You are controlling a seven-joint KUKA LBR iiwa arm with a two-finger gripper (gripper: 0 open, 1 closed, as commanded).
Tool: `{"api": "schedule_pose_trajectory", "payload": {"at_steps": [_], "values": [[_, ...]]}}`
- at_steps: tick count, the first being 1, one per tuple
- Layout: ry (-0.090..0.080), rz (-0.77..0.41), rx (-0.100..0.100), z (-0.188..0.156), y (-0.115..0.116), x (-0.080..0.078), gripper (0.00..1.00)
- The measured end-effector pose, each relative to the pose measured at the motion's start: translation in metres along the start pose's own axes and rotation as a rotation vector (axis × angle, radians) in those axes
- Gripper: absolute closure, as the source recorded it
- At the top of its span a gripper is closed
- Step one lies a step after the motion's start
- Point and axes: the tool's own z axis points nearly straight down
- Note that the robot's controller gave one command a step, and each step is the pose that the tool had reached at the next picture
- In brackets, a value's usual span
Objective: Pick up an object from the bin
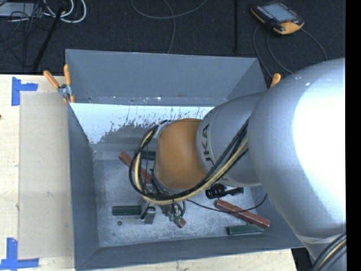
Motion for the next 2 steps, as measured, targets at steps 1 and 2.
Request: {"api": "schedule_pose_trajectory", "payload": {"at_steps": [1,2], "values": [[0.001,0.004,0.002,0.0000,-0.0028,0.0011,1.00],[0.006,0.002,0.004,-0.0031,-0.0026,0.0020,1.00]]}}
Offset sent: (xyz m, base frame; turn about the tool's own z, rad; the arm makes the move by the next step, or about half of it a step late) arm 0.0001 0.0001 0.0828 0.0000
